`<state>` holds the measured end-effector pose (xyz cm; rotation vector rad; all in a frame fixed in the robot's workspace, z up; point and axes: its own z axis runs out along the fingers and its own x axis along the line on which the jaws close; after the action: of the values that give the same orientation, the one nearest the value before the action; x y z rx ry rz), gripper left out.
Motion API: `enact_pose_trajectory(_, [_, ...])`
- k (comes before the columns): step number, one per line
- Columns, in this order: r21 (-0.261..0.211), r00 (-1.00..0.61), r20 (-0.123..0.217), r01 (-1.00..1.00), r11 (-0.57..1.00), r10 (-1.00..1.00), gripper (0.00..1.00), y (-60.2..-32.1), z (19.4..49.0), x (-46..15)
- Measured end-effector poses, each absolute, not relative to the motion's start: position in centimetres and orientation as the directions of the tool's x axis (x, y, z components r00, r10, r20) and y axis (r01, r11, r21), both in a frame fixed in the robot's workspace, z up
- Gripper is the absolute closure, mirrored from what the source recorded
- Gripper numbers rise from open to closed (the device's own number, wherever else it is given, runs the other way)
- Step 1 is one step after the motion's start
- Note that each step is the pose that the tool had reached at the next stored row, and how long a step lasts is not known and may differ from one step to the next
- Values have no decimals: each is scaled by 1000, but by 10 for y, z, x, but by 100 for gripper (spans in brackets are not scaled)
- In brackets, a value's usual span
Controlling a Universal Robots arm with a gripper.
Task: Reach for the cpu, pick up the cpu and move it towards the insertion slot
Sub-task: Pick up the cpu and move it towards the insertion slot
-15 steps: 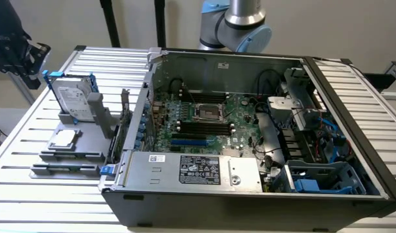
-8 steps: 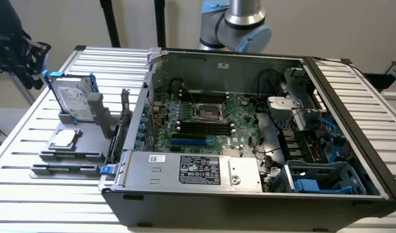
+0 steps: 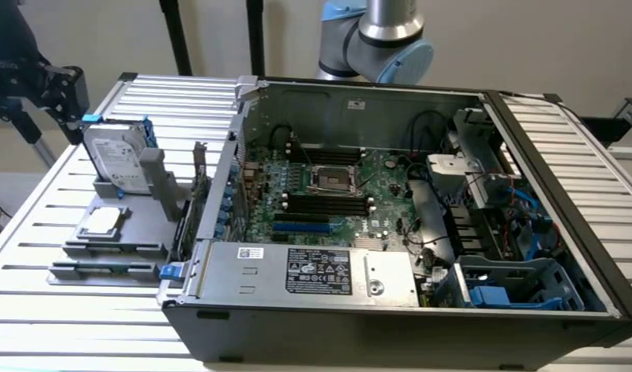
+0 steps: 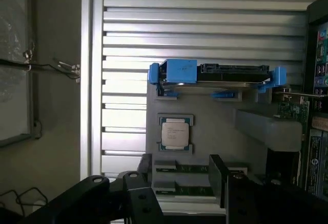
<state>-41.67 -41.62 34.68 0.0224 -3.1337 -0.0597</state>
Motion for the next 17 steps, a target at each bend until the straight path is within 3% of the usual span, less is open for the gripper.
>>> enact_pose_trajectory(2, [38, -1000, 8, -10, 999, -11, 41, -416, 343, -417])
enact_pose_trajectory(3, [38, -1000, 8, -9, 999, -9, 35, -416, 341, -417])
enact_pose_trajectory(17, [38, -1000, 8, 16, 999, 16, 35, -418, 316, -417])
